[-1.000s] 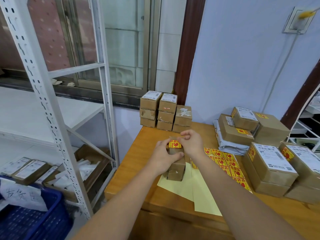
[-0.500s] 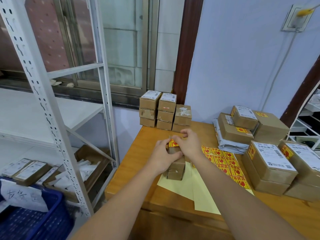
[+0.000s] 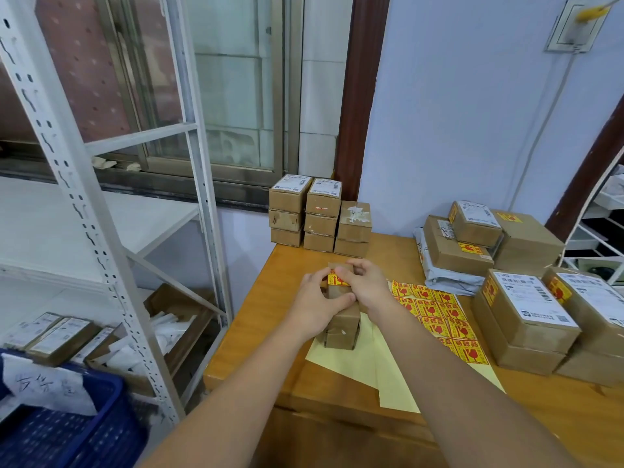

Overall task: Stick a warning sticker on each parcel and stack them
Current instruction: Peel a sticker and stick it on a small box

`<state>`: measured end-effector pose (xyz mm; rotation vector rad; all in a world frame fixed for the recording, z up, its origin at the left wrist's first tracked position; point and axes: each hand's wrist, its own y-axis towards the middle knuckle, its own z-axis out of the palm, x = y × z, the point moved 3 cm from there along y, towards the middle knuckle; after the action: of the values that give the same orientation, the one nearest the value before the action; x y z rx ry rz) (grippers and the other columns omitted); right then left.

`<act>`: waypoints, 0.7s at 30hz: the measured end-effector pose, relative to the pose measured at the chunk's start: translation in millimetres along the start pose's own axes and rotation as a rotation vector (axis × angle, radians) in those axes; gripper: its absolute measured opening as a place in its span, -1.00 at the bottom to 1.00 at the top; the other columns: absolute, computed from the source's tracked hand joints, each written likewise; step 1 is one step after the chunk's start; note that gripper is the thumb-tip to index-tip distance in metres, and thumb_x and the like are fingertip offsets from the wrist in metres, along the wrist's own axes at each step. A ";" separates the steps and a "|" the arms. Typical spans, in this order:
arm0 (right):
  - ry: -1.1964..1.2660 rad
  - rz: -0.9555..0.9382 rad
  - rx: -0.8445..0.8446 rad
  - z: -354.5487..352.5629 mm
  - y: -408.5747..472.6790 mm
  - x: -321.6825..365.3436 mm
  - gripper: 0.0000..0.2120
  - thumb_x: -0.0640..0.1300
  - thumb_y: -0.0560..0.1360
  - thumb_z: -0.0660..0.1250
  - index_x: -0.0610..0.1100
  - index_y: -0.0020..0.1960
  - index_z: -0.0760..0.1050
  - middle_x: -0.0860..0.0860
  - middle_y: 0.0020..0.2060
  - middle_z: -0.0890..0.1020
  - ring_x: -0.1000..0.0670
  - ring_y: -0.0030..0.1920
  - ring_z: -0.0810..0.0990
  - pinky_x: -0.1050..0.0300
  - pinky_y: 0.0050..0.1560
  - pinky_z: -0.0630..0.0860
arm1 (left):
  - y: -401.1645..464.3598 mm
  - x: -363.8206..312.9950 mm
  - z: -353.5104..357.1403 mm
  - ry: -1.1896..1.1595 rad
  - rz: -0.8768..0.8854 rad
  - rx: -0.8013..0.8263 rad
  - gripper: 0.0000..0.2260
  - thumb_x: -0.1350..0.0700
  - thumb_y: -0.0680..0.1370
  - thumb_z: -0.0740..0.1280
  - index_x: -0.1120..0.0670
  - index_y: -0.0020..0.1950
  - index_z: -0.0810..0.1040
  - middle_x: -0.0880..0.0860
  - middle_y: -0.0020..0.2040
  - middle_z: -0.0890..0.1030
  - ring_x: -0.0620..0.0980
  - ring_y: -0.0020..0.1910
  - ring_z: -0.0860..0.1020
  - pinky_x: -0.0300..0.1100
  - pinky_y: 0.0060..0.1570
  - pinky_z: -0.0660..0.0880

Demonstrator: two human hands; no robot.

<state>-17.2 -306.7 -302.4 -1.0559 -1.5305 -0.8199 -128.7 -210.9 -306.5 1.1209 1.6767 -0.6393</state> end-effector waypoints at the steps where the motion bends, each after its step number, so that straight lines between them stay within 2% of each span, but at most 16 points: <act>1: 0.004 0.000 -0.004 0.2 -0.4 -0.6 -0.57 -0.07 0.53 0.49 -0.11 0.36 0.52 -0.05 0.23 0.59 -0.04 0.24 0.56 -0.08 0.29 0.55 | 1.1 2.0 1.0 -0.022 -0.006 0.002 -0.30 -0.06 0.51 0.53 -0.03 0.58 0.32 -0.03 0.39 0.37 -0.06 0.30 0.43 -0.31 0.10 0.40; 3: 0.008 0.002 -0.015 0.9 -1.5 -1.6 -0.58 -0.07 0.53 0.49 -0.09 0.35 0.53 -0.05 0.23 0.60 -0.04 0.24 0.56 -0.09 0.29 0.55 | 2.9 4.9 2.0 -0.064 -0.021 0.014 -0.30 -0.05 0.51 0.54 -0.05 0.57 0.30 -0.03 0.39 0.35 -0.04 0.32 0.43 -0.34 0.05 0.40; 6: 0.000 0.004 -0.023 1.1 -2.1 -1.4 -0.57 -0.06 0.53 0.48 -0.08 0.36 0.53 -0.04 0.26 0.60 -0.05 0.28 0.56 -0.08 0.31 0.53 | 7.0 8.1 1.0 -0.085 -0.062 0.075 -0.21 -0.10 0.52 0.51 -0.08 0.64 0.18 -0.05 0.45 0.26 -0.08 0.33 0.36 -0.23 0.20 0.35; 8: 0.004 0.002 -0.021 1.0 -1.8 -0.8 -0.56 -0.07 0.53 0.48 -0.11 0.37 0.52 -0.04 0.28 0.59 -0.05 0.30 0.55 -0.05 0.33 0.52 | 10.0 8.5 -0.5 -0.076 -0.085 0.113 -0.25 -0.12 0.52 0.51 -0.13 0.62 0.21 -0.07 0.43 0.28 -0.09 0.31 0.38 -0.21 0.20 0.37; 9: 0.003 0.000 -0.020 1.3 -1.6 -1.2 -0.56 -0.07 0.53 0.48 -0.11 0.37 0.52 -0.05 0.30 0.59 -0.05 0.31 0.55 -0.06 0.34 0.51 | 11.0 7.7 -1.9 -0.133 -0.101 0.113 -0.30 -0.12 0.52 0.50 -0.13 0.59 0.27 -0.07 0.41 0.35 -0.09 0.28 0.44 -0.22 0.16 0.41; 12: -0.020 0.001 -0.034 3.3 -2.5 -2.5 -0.54 -0.02 0.52 0.49 -0.08 0.36 0.51 -0.08 0.36 0.55 -0.07 0.36 0.52 -0.11 0.38 0.47 | 14.7 -1.0 -2.7 -0.615 -0.273 0.037 -0.59 -0.09 0.61 0.36 -0.02 0.44 0.50 0.00 0.28 0.58 -0.05 0.14 0.57 -0.16 -0.05 0.50; 13: -0.025 0.002 -0.040 4.0 -3.3 -2.3 -0.54 0.00 0.52 0.49 -0.07 0.37 0.51 -0.08 0.38 0.54 -0.06 0.37 0.51 -0.11 0.38 0.47 | 17.5 -3.2 -2.4 -0.697 -0.317 -0.006 -0.66 -0.08 0.64 0.31 0.01 0.37 0.54 0.01 0.23 0.62 -0.04 0.11 0.59 -0.14 -0.09 0.51; 15: -0.040 -0.006 -0.041 4.2 -5.5 -0.6 -0.53 0.01 0.53 0.47 -0.07 0.39 0.50 -0.08 0.40 0.52 -0.06 0.40 0.48 -0.10 0.41 0.45 | 24.4 -7.1 0.8 -0.641 -0.339 -0.041 -0.73 -0.09 0.69 0.26 -0.01 0.32 0.54 0.01 0.18 0.64 -0.02 0.11 0.60 -0.10 -0.04 0.56; 18: -0.055 -0.022 -0.038 2.9 -5.4 -0.5 -0.54 0.00 0.55 0.45 -0.09 0.40 0.49 -0.08 0.40 0.52 -0.05 0.42 0.46 -0.07 0.43 0.43 | 34.1 -4.7 7.7 -0.435 -0.278 -0.096 -0.71 -0.03 0.71 0.25 0.01 0.40 0.54 0.04 0.36 0.57 0.00 0.27 0.53 -0.04 0.29 0.50; 21: -0.056 -0.026 -0.047 3.3 -5.1 -0.4 -0.54 0.00 0.55 0.44 -0.09 0.40 0.49 -0.09 0.40 0.52 -0.05 0.41 0.46 -0.05 0.42 0.43 | 33.3 -4.3 6.5 -0.377 -0.222 -0.112 -0.69 0.01 0.71 0.24 0.02 0.44 0.53 0.03 0.41 0.53 -0.02 0.30 0.47 -0.06 0.32 0.45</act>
<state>-23.1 -305.7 -303.4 -1.1029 -1.5816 -0.8547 -95.6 -203.3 -302.1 0.6883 1.4972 -0.8299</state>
